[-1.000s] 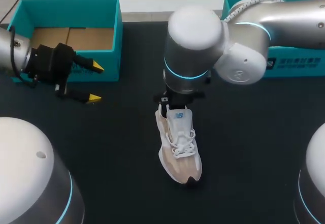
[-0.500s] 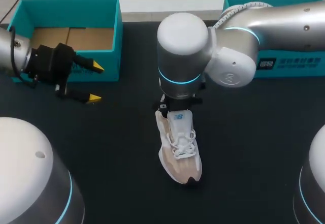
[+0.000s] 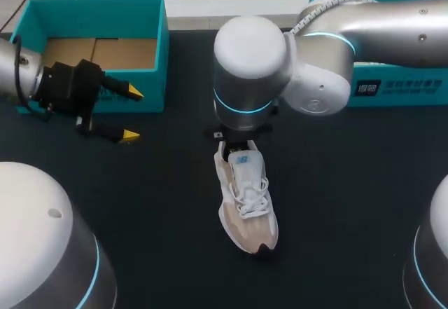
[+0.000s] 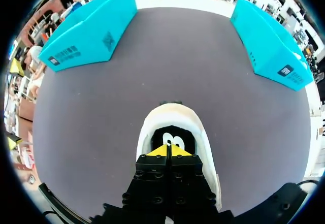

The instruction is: Take the shoe out of the shoebox, open the shoe tongue, remove and reinsert the insole, then place the shoe into the shoebox

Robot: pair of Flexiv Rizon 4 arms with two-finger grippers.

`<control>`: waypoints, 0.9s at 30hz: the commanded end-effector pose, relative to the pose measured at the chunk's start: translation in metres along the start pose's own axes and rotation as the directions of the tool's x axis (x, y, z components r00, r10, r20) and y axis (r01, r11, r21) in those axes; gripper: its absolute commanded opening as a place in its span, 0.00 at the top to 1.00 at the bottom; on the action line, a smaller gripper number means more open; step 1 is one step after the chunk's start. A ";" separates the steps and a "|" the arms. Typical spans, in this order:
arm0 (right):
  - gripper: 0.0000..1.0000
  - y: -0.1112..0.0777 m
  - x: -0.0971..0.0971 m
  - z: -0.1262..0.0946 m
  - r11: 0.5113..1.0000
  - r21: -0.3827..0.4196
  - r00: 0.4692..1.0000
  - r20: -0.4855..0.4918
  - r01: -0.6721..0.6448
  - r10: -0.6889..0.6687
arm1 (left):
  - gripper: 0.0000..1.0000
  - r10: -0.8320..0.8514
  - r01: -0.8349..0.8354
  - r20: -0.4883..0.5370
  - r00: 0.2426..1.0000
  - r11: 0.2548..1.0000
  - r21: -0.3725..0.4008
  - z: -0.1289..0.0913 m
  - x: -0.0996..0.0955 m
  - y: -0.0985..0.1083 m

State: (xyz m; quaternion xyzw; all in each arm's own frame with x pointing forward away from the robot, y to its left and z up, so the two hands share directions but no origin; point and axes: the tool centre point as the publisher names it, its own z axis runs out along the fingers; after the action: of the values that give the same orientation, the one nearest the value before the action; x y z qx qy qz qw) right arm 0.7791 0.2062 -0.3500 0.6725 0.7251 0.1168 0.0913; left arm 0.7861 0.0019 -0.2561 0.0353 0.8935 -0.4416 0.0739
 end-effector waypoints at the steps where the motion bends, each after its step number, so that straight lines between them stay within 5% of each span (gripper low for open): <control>1: 1.00 -0.002 0.000 0.010 0.999 -0.045 1.000 -0.028 0.001 -0.003 | 0.00 0.000 0.000 0.001 1.000 1.000 -0.002 -0.001 0.001 0.000; 9: 1.00 -0.005 0.008 0.044 0.995 -0.102 1.000 -0.016 0.018 -0.020 | 0.00 0.000 0.000 0.001 1.000 1.000 -0.002 -0.001 0.001 0.000; 18: 1.00 -0.015 0.002 0.062 0.998 -0.015 0.998 0.021 0.062 -0.061 | 0.00 0.000 0.000 0.001 1.000 1.000 -0.002 -0.001 0.001 0.000; 27: 1.00 -0.027 -0.005 0.055 0.988 0.105 0.991 0.065 0.112 -0.120 | 0.00 0.000 0.000 0.001 1.000 1.000 -0.002 -0.001 0.001 0.000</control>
State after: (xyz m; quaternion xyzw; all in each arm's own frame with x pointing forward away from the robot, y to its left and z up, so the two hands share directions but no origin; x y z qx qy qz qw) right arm 0.7732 0.2027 -0.4029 0.6387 0.7611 0.0629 0.0940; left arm 0.7861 0.0021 -0.2560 0.0353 0.8935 -0.4415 0.0739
